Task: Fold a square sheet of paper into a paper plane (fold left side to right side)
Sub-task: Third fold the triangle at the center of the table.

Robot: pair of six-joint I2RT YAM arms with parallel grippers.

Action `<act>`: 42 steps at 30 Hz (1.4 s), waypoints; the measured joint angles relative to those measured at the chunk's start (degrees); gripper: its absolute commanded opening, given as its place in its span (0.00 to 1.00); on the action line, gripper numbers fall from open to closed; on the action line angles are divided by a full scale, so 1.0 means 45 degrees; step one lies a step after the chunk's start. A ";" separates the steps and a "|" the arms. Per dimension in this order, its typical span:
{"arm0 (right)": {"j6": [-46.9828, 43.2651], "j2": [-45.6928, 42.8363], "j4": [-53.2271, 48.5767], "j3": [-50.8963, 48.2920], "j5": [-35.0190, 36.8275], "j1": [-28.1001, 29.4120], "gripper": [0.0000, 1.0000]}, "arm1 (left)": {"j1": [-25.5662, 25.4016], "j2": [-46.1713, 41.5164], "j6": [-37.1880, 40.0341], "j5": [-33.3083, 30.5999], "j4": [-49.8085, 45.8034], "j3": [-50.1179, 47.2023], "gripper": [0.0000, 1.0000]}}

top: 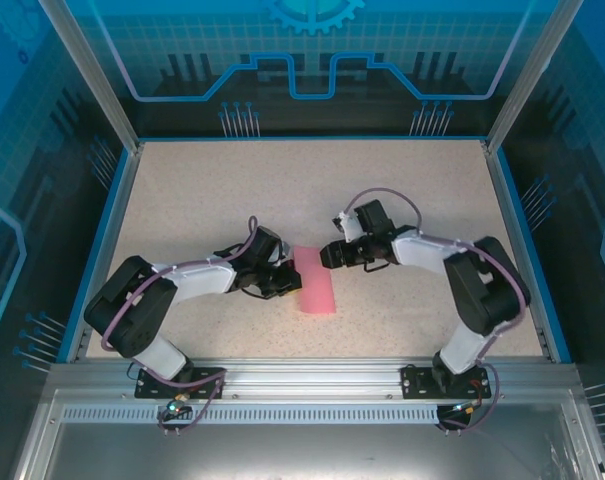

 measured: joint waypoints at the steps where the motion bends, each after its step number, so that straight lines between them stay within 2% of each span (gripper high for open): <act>1: -0.0209 -0.0743 0.0102 -0.0529 0.0117 0.0053 0.64 | -0.0005 -0.0019 -0.0107 0.0005 0.0039 0.0000 0.02; 4: -0.0860 -0.2788 0.0282 -0.1962 0.0860 0.0772 0.68 | -0.0005 -0.0112 -0.0306 0.0010 0.0112 0.0000 0.02; 8: -0.1554 -0.4862 0.0432 -0.3453 0.2239 0.3143 0.70 | -0.0005 -0.0214 -0.0525 0.0058 0.0204 0.0005 0.01; 12: -0.2040 -0.5921 0.0661 -0.4478 0.4211 0.5474 0.74 | -0.0005 -0.0214 -0.0612 0.0141 0.0219 0.0005 0.01; 17: -0.2642 -0.5615 0.0903 -0.4571 0.6572 0.7907 0.78 | -0.0005 -0.0214 -0.0675 0.0199 0.0214 0.0005 0.01; 21: -0.3138 -0.4347 0.1035 -0.4163 0.7766 0.8427 0.78 | -0.0005 -0.0214 -0.0680 0.0238 0.0209 0.0005 0.01; 27: -0.3784 -0.2705 0.1423 -0.3249 0.8718 0.8621 0.76 | -0.0005 -0.0214 -0.0733 0.0243 0.0189 0.0005 0.01; 30: -0.3997 -0.2346 0.1705 -0.3021 0.8956 0.8641 0.67 | -0.0005 -0.0214 -0.0733 0.0243 0.0185 0.0005 0.01; 33: -0.4143 -0.2069 0.1865 -0.2769 0.8995 0.8636 0.51 | -0.0005 -0.0214 -0.0729 0.0243 0.0185 0.0005 0.01; 36: -0.4163 -0.1870 0.2030 -0.2618 0.8947 0.8602 0.32 | -0.0005 -0.0214 -0.0729 0.0243 0.0175 0.0005 0.01; 40: -0.4289 -0.1880 0.2064 -0.2613 0.8714 0.8427 0.02 | -0.0005 -0.0214 -0.0719 0.0243 0.0102 0.0005 0.04; 42: -0.4231 -0.1987 0.1977 -0.2613 0.8393 0.8233 0.00 | 0.0000 -0.0214 -0.0675 0.0238 0.0029 0.0005 0.08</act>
